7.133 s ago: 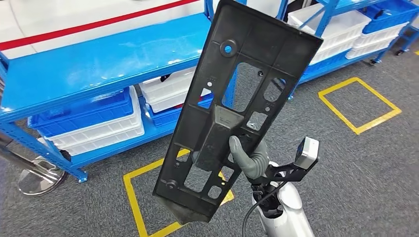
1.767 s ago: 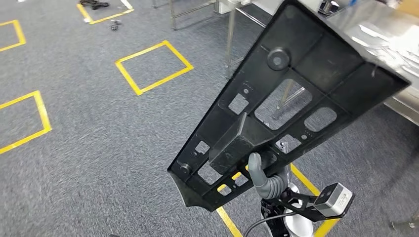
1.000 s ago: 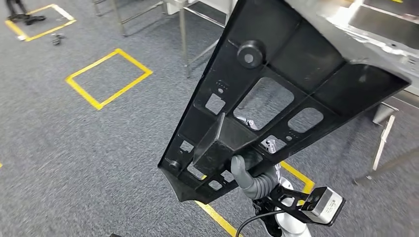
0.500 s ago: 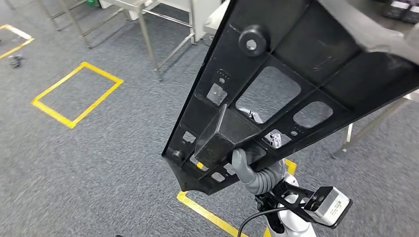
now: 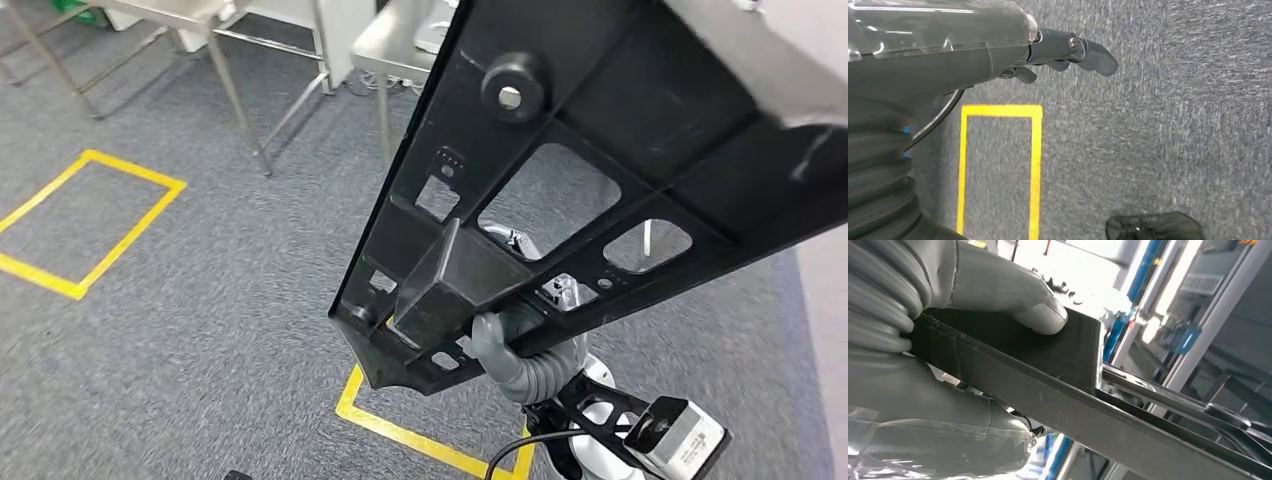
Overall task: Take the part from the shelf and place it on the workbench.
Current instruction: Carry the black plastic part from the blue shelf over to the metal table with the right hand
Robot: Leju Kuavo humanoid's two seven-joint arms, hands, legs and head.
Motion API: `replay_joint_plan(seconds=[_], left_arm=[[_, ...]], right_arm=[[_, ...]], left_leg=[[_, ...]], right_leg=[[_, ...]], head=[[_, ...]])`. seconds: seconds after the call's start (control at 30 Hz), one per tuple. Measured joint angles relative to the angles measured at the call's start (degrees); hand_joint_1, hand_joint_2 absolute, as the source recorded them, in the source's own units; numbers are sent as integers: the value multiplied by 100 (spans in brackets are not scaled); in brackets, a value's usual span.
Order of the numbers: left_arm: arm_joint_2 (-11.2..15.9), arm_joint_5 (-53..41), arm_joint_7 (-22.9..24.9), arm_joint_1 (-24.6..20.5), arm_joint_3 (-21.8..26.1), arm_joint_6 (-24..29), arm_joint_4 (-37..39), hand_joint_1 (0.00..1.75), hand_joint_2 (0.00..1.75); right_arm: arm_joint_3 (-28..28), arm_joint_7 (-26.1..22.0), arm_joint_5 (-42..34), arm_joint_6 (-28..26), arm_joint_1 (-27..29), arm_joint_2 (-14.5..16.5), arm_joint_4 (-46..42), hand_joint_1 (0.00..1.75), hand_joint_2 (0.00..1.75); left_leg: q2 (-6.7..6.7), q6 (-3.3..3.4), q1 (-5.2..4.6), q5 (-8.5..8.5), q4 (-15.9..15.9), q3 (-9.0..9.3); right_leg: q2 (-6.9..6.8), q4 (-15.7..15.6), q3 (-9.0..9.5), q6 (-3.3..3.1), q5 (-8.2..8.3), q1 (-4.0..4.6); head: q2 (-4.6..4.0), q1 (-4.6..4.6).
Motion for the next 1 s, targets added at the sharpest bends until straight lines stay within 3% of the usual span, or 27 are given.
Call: replay_joint_plan(seconds=[0.03,0.07,0.1,0.13,0.2,0.27,0.33,0.4,0.47,0.53,0.57,0.6,0.63,0.7,0.77,0.83,0.9,0.97,1.0], left_arm=[[1,0,4,7,1,0,0,0,175],[2,0,8,6,2,0,0,0,175],[2,1,9,0,2,0,0,0,175],[2,2,9,-8,3,0,0,0,175],[1,6,4,-14,4,1,0,0,175],[0,13,-7,-3,9,4,0,0,175],[1,17,-25,-4,16,7,-1,0,175],[1,17,-40,-12,23,9,-2,0,175],[-1,18,-44,8,38,9,-2,0,175],[0,19,-42,51,52,9,-2,0,175],[1,19,-42,67,57,9,-2,0,175],[1,19,-42,74,59,9,-2,0,175],[3,18,-43,74,60,9,-2,0,175],[5,18,-43,72,61,9,-2,0,175],[7,19,-43,74,64,9,-2,0,175],[3,19,-43,62,66,9,-2,0,175],[0,20,-46,48,67,9,-2,0,175],[0,22,-55,59,67,9,-2,0,175],[0,25,-61,75,68,9,-2,0,175]], right_arm=[[0,1,0,-1,6,-1,0,175,175],[-1,2,0,-1,11,-2,0,175,175],[-1,2,0,-1,14,-3,0,175,175],[-1,2,0,0,13,-3,-1,175,175],[0,6,-1,10,2,-1,-4,175,175],[0,16,-7,25,-8,2,-10,175,175],[-6,39,-16,42,-8,5,-15,175,175],[-17,69,-25,72,-15,14,-19,175,175],[-24,91,-32,108,-23,36,-19,175,175],[-28,101,-37,134,-19,50,-12,175,175],[-32,103,-39,140,-15,50,-8,175,175],[-35,103,-41,146,-12,50,-5,175,175],[-39,103,-42,149,-11,50,-3,175,175],[-45,103,-42,152,-14,52,-2,175,175],[-49,104,-43,152,-16,55,-2,175,175],[-52,105,-44,152,-12,57,-2,175,175],[-57,104,-44,152,-15,57,-2,175,175],[-62,103,-46,154,-16,57,-1,175,175],[-64,98,-56,157,-7,56,3,175,175]], left_leg=[[79,5,-10,-5,1,0],[152,6,-18,-10,1,3],[218,4,-23,-17,1,10],[278,-2,-28,-28,1,25],[384,-36,-51,-58,3,61],[487,-85,-73,-86,2,84],[579,-136,-81,-110,-9,104],[432,-187,-71,-243,136,68],[153,-219,-54,-579,707,-169],[42,-239,-50,-861,1415,-503],[26,-247,-48,-859,1566,-586],[17,-253,-42,-739,1494,-568],[-7,-256,-29,-527,1201,-447],[-212,-254,11,-181,449,-127],[-381,-220,21,-102,114,15],[-320,-150,4,-91,100,17],[-204,-68,10,-57,63,28],[-68,-7,7,-45,38,34],[7,11,-3,-49,37,32]], right_leg=[[-36,264,-139,8,-68,-10],[-53,338,-184,8,-32,-16],[-72,182,-106,-4,105,-17],[-126,-175,84,-30,305,-9],[-357,-955,496,-109,584,53],[-468,-1266,643,-172,635,116],[-342,-1293,637,-216,662,106],[-227,-1358,663,-271,701,62],[-121,-1392,680,-314,721,37],[13,-1385,677,-329,720,36],[87,-1375,677,-329,719,35],[165,-1360,678,-323,715,30],[239,-1336,679,-311,707,23],[374,-1262,655,-261,678,17],[489,-1214,599,-191,678,15],[584,-1223,554,-119,709,4],[414,-1116,493,-56,639,8],[94,-602,250,-5,352,11],[5,-227,65,15,180,2]], head=[[0,0],[-1,0],[-1,1],[0,1],[1,1],[1,-2],[1,-3],[1,-6],[1,-11],[-1,-14],[-1,-14],[-1,-14],[-1,-14],[-1,-13],[-1,-12],[0,-13],[0,3],[-1,28],[-1,38]])
